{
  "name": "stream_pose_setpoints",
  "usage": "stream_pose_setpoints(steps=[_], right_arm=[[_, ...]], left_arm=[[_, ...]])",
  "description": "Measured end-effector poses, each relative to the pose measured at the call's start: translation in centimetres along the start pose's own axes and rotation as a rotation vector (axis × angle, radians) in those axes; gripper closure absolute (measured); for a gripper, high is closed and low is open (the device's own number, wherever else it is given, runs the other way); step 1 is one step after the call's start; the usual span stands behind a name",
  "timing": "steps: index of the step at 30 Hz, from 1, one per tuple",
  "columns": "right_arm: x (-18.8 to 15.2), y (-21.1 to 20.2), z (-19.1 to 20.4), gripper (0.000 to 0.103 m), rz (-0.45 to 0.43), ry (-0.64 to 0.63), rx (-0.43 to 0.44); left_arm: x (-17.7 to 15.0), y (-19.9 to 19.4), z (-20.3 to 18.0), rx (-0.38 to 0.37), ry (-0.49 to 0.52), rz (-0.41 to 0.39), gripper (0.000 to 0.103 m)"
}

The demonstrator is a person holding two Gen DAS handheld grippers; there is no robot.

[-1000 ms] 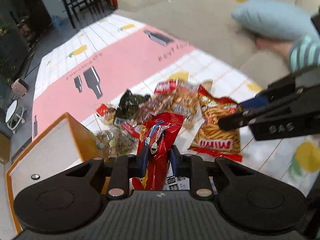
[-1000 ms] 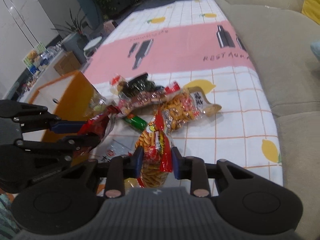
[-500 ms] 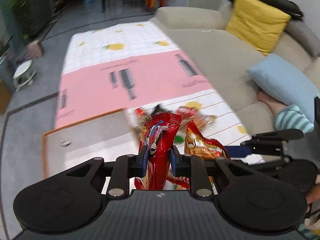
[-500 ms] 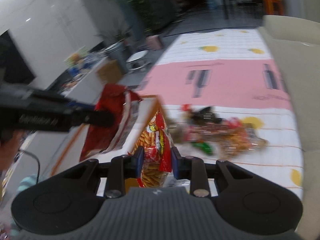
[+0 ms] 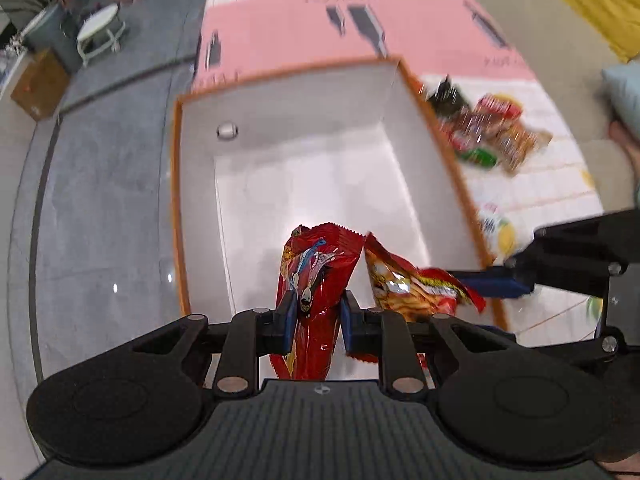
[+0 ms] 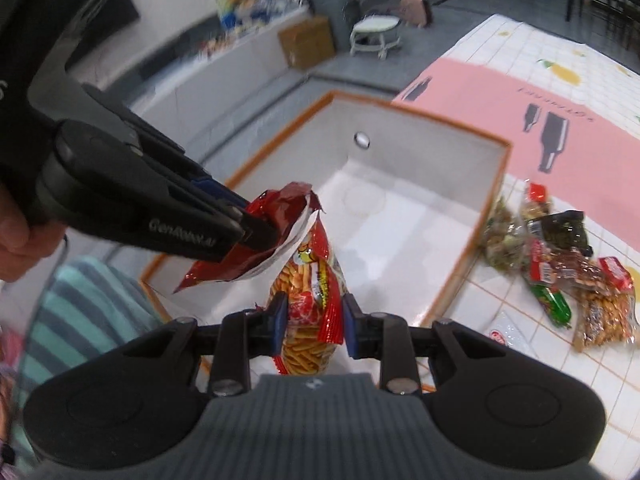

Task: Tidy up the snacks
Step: 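Carry the red bags over the white box and open both grippers, then grasp the white spicy strip packet with left gripper while right grasps the candy-ball bag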

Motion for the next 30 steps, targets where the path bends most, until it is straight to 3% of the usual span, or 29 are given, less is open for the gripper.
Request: stream_pose_setpoints(steps=[9,15,17,19,21,23,30], right_arm=[[-0.6,4.9,1.0,0.077,0.145,-0.096,-0.005],[-0.7,6.0,1.2,0.071,0.169,-0.126,-0.010],[-0.7,5.7,1.1,0.068,0.159,-0.127,-0.017],[-0.4,5.3,1.3,0.064,0.147,-0.124,-0.010],[-0.2,4.5,1.3,0.059,0.130,-0.120,-0.007],[0.0,3.0,1.2,0.055,0.097,-0.121,-0.012],[-0.6,-3.6,-0.7,0.040,-0.051,-0.098,-0.062]], left_arm=[[-0.9,4.5,1.5,0.008,-0.015,0.097,0.079],[-1.1,5.5,1.9,0.011,-0.022,0.124,0.079],[-1.3,5.3,1.7,0.008,-0.024,0.123,0.077],[-1.3,5.1,1.5,0.010,-0.021,0.119,0.065],[-1.2,4.5,1.3,0.029,-0.010,0.099,0.056],[-1.1,3.5,0.9,0.034,0.000,0.064,0.054],[-0.9,-2.0,-1.8,-0.045,0.084,-0.126,0.043]])
Point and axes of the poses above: each gripper's, at about its wrist camera, not at the fingertips, and y roughly the way its jaws point, z to its left, x to its top, the point moved 1 cm from there along y, roughly the way its jaws point, and after that the axes turned 3 degrees about -z, right-handed, at the moved point
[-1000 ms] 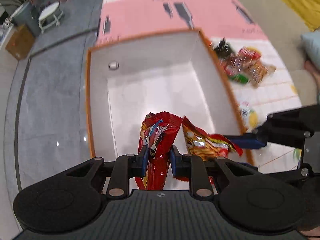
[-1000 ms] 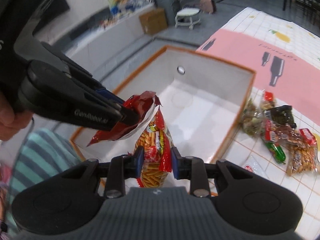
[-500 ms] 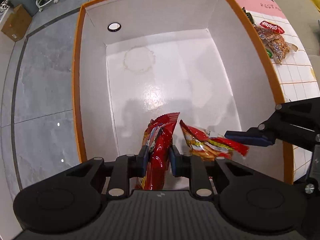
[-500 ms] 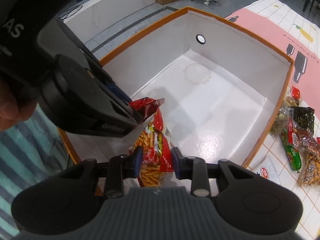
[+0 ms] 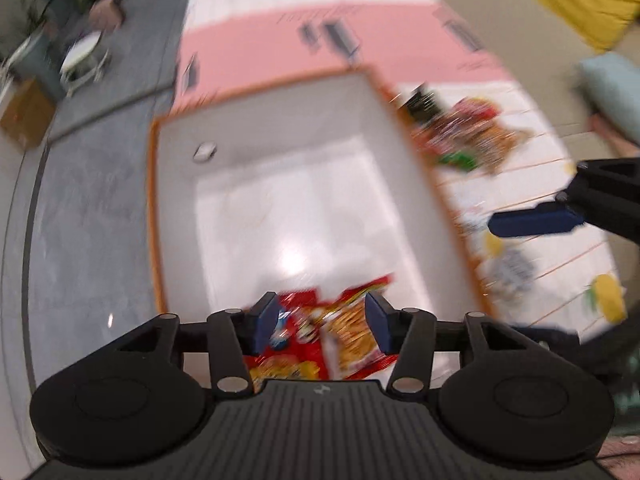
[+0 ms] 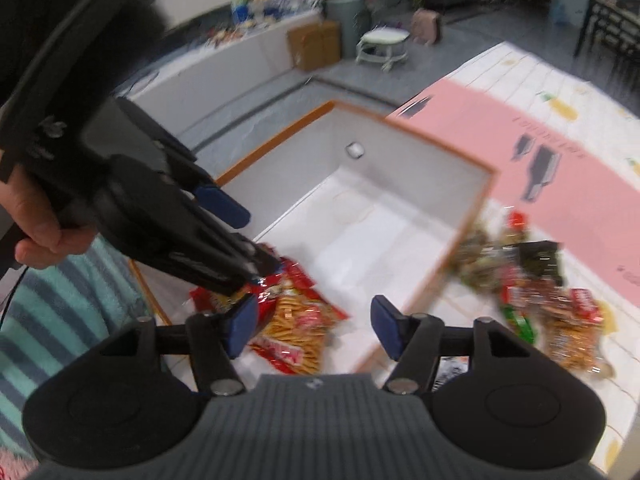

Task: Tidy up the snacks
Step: 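Grasp the white spicy strip packet with left gripper while right grasps the candy-ball bag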

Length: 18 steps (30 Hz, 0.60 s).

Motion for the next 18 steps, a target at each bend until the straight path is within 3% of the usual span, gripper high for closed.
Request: stream_pose_setpoints(steps=[6,8,9,15,18], right_arm=[[-2.8,-4.1,-3.9,0.037,-0.080,0.075,-0.129],[-4.2,-4.6,-5.1,0.029,-0.086,0.103,-0.162],[-5.0,-4.8,-5.7,0.025,-0.086,0.121,-0.173],[-10.0,-3.5,-7.9,0.024,-0.029,0.185,-0.237],[-11.9,-1.8,-8.9,0.010,0.018,0.234,-0.268]], left_arm=[[1.0,-2.7,-5.3,-0.087,0.161,-0.118,0.038],[1.1,-2.8,-7.4,-0.121,0.229,-0.130,0.037],[1.3,-2.4,-8.4,-0.130,0.257,-0.126,0.037],[1.0,0.3,-13.0,-0.140,0.381,-0.057,0.037],[1.2,2.1,-13.9,-0.123,0.391,-0.022,0.037]])
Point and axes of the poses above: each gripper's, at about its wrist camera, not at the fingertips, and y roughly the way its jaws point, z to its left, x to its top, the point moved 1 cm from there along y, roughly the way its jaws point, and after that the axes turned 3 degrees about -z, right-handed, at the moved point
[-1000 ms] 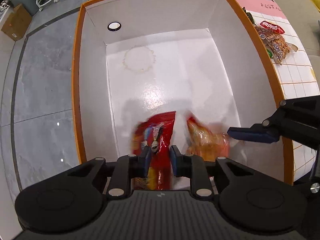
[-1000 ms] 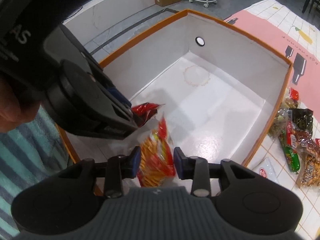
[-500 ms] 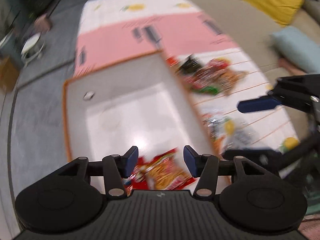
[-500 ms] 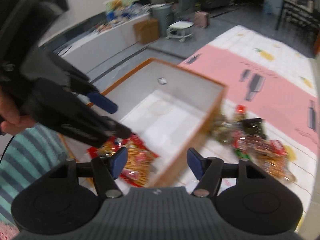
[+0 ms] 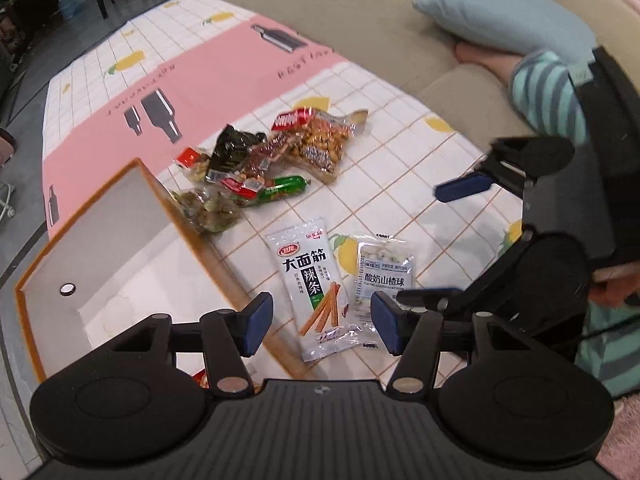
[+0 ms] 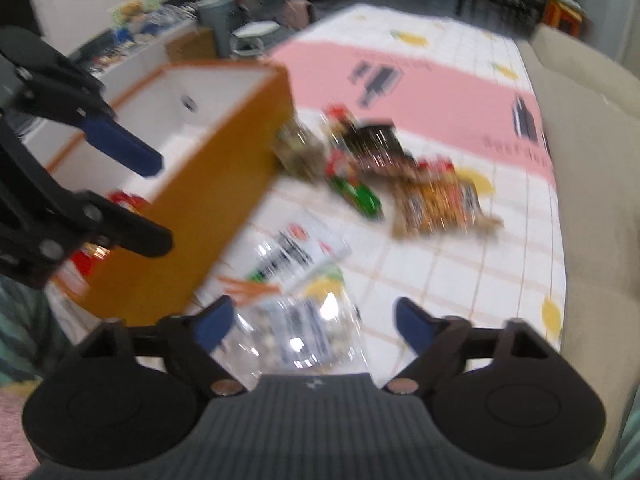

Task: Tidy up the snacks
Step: 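Grasp the white spicy strip packet with left gripper while right grasps the candy-ball bag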

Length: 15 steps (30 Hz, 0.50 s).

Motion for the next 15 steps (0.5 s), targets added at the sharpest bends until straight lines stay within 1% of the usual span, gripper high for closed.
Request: stream_pose_setpoints(steps=[2,3,5,7,9,12,15], right_arm=[[-0.7,1.5,-0.8,0.010,0.051,0.083,-0.019],[-0.9,2.4,-1.3,0.011,0.083,0.146,-0.028],[-1.4,3.7,-2.4,0.012,0.140,0.314,-0.044],[-1.6,4.5,-3.0,0.012,0.145,0.439,-0.057],[-1.7,5.2,-3.1,0.012,0.146,0.533,-0.105],[-1.3,5.8,-2.2,0.012,0.143,0.576,-0.120],[-0.9,6.9,-0.6,0.011,0.148,0.525,-0.174]], left_arm=[[0.3,0.9,0.1,0.009,-0.004,0.013,0.037],[0.5,1.3,0.2,0.011,-0.007,0.018,0.037],[0.7,1.7,0.5,0.017,-0.019,0.027,0.037],[0.9,1.7,0.8,0.028,-0.027,0.027,0.037],[1.0,1.4,1.2,0.046,-0.032,0.021,0.037],[1.3,1.2,2.2,0.061,-0.049,0.008,0.037],[1.5,1.1,3.1,0.063,-0.070,0.004,0.037]])
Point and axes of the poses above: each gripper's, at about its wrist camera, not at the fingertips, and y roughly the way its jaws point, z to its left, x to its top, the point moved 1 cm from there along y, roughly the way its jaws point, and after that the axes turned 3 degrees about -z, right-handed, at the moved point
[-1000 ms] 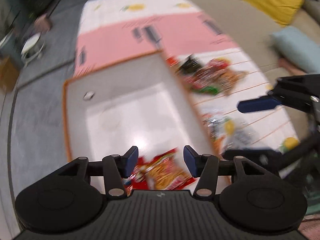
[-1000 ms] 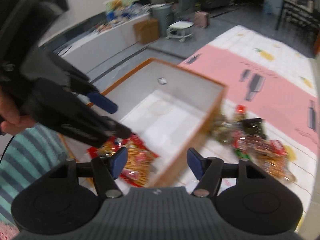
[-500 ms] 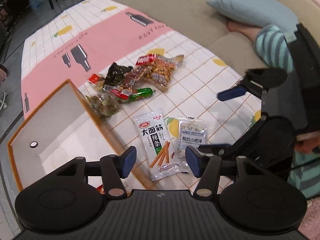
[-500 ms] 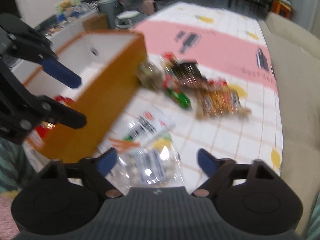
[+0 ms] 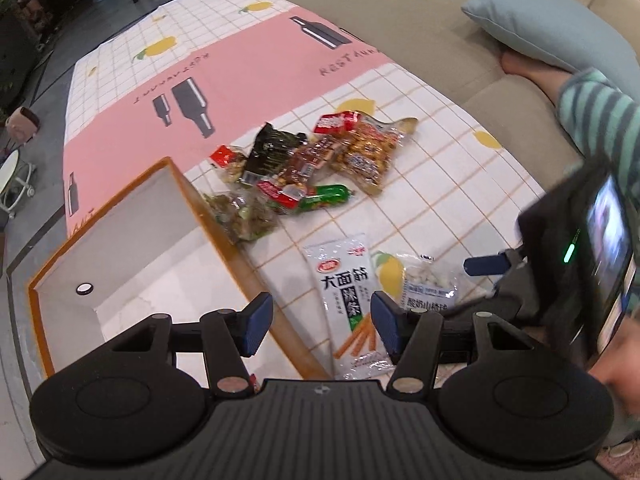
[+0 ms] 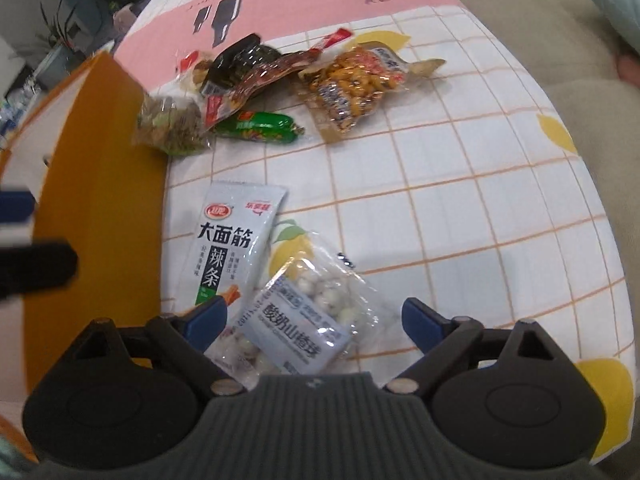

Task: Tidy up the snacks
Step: 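Grasp the white spicy strip packet with left gripper while right grasps the candy-ball bag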

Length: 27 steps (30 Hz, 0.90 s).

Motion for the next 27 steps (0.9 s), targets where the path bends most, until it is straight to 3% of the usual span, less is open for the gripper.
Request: stream_pose_setpoints(steps=[6,12,15,19,27], right_arm=[[-0.5,1.2,0.5,0.012,-0.007,-0.145,-0.069],[0.8,1.0,-2.5,0.014,0.016,-0.250,-0.100],[1.8,0.9,-3.9,0.014,0.038,-0.315,-0.102],[2.6,0.8,-5.5,0.014,0.035,-0.393,-0.079],[2.2,-0.2,-8.1,0.010,0.076,-0.269,0.008]], left_arm=[[0.2,1.2,-0.1,-0.022,-0.008,0.015,0.037],[0.8,2.9,-1.5,-0.038,0.020,0.057,0.037],[1.4,4.5,-2.5,-0.019,0.001,0.103,0.036],[1.8,7.1,-3.8,0.048,-0.028,0.176,0.027],[2.3,11.8,-4.8,0.170,-0.038,0.283,0.018]])
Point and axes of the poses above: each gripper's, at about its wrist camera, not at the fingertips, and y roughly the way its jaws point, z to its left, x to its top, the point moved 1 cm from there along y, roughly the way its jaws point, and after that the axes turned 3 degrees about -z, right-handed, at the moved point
